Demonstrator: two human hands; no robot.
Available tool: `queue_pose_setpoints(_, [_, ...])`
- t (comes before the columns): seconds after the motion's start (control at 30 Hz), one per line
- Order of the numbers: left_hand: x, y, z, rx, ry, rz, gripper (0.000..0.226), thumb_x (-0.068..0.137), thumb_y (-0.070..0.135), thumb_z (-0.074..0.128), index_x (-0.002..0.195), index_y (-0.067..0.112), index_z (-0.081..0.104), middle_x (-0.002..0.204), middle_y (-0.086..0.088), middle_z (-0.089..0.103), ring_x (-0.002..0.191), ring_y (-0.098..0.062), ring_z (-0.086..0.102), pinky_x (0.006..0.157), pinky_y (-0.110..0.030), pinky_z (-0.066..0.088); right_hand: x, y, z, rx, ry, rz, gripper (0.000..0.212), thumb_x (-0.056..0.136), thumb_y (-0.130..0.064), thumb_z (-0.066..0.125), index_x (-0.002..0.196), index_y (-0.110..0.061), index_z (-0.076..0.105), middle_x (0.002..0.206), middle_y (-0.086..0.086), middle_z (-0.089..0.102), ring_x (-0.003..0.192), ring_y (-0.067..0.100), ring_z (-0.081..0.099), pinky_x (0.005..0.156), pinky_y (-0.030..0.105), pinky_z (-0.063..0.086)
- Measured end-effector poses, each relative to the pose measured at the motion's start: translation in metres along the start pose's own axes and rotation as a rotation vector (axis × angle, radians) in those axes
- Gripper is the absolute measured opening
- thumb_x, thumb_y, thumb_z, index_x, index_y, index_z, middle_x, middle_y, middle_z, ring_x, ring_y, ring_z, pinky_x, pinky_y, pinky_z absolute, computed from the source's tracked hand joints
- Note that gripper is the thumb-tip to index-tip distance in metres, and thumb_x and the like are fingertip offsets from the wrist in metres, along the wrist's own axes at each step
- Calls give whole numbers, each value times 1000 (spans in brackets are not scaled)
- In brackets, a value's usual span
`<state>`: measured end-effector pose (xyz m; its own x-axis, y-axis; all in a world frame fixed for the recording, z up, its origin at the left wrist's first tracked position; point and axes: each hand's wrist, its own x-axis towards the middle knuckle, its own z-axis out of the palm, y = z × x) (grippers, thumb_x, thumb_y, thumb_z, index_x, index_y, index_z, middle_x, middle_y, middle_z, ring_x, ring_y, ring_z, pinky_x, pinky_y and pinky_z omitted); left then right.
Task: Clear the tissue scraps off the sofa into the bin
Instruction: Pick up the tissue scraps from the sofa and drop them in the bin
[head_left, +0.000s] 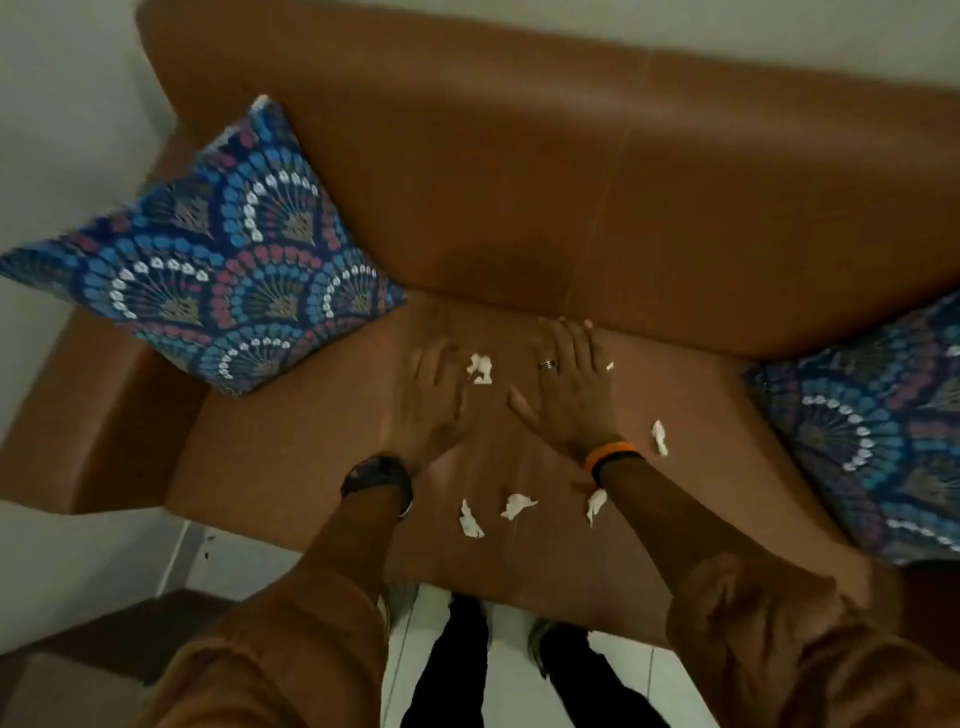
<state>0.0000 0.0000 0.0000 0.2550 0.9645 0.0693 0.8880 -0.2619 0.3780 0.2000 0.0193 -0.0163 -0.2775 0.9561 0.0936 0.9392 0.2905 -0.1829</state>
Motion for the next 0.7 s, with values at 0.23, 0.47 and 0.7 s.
queue_pose_setpoints(0.23, [-34, -86, 117, -46, -174, -257, 43, 85, 10, 71, 126, 7, 59, 144, -19, 44, 132, -35, 42, 107, -43, 44, -4, -12, 141, 84, -216, -59, 37, 92, -15, 65, 126, -1, 62, 142, 25, 57, 131, 44, 54, 100, 53, 54])
queue_pose_setpoints(0.47, [-40, -108, 164, -63, -122, -218, 23, 88, 10, 64, 110, 10, 70, 124, -16, 59, 115, -35, 53, 92, -40, 52, 37, -19, 207, 130, -255, -31, 33, 99, -6, 55, 131, 1, 63, 154, 19, 49, 141, 40, 46, 110, 49, 46])
queue_pose_setpoints(0.7, [-60, -83, 170, -183, -149, -249, 23, 86, -12, 52, 103, -6, 66, 113, -21, 63, 108, -38, 57, 87, -47, 52, -4, -9, 192, 159, -231, -27, 35, 97, -8, 45, 117, -2, 73, 122, 18, 70, 118, 37, 63, 85, 49, 57])
